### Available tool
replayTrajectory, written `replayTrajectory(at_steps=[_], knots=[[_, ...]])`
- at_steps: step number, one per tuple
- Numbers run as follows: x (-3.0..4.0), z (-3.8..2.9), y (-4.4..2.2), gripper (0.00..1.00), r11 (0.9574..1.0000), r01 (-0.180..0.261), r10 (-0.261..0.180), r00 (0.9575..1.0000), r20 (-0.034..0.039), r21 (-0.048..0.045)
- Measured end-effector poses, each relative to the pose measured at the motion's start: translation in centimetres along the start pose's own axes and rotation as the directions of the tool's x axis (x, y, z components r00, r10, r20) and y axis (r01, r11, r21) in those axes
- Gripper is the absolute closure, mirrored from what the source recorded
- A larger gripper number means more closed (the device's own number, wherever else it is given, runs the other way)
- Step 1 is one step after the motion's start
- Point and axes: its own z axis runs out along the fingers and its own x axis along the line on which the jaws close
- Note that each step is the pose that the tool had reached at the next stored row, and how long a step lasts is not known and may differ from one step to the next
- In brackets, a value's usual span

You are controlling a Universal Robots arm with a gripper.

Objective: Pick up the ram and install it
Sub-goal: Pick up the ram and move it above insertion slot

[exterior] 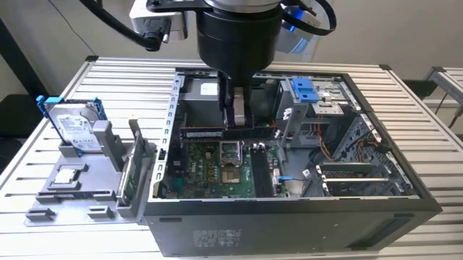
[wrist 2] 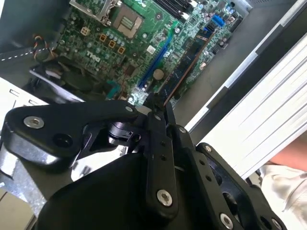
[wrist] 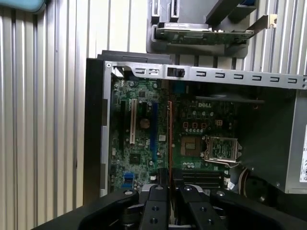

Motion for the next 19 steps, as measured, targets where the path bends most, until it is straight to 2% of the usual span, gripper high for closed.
replayTrajectory(at_steps=[19], knots=[[0.13,0.04,-3.89,0.85,1.0000,0.000,0.000,1.0000,0.0000,0.0000]])
